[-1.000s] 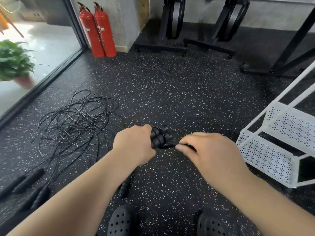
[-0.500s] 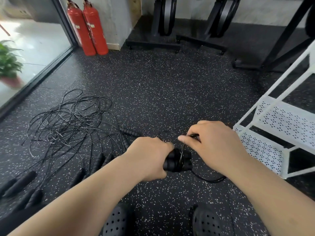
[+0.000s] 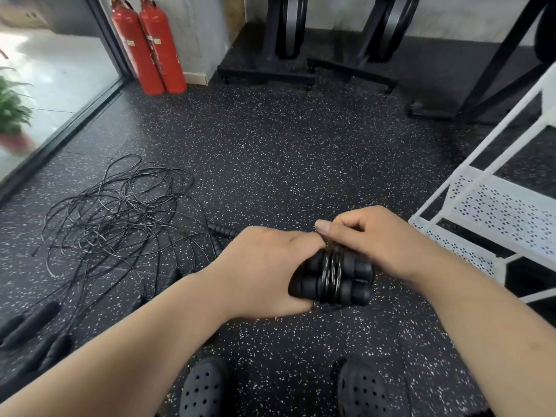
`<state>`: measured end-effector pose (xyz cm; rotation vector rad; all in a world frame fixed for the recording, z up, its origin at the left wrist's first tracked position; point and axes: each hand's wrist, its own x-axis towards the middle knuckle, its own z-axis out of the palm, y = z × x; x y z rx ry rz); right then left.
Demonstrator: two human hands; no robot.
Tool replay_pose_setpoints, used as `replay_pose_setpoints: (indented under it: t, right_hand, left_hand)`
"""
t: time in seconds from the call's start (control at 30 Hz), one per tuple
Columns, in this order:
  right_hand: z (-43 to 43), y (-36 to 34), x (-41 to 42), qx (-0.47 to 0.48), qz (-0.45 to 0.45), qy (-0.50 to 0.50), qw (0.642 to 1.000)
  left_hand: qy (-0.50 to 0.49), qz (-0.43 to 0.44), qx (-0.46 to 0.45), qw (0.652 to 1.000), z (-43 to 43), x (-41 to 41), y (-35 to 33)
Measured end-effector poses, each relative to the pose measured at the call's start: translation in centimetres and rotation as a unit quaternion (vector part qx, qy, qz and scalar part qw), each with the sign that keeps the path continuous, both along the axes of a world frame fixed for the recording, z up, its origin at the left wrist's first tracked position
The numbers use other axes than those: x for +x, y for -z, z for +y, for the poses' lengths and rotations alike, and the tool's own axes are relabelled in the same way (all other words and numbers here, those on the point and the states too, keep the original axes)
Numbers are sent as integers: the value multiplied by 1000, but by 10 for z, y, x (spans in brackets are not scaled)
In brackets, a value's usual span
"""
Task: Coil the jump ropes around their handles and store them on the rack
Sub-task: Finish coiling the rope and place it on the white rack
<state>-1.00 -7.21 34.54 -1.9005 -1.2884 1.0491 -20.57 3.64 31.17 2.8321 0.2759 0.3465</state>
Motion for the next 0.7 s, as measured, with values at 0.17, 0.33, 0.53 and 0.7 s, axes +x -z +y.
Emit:
replay_pose_setpoints:
  t: [0.17, 0.33, 0.53, 0.7]
  right_hand:
    - [17, 21, -32, 41, 201, 165, 965]
    - [15, 46, -47, 0, 151, 220, 964]
    - [19, 44, -51, -24, 215, 249, 944]
    - [22, 42, -53, -60, 260, 248, 931]
  left_hand:
    - [-111, -19, -138, 984, 1, 0, -8]
    - [-182, -7, -195, 964, 4, 1, -7]
    - [-209, -24, -309, 927, 3, 2, -6]
    - [-221, -55, -405, 886, 3, 5, -3]
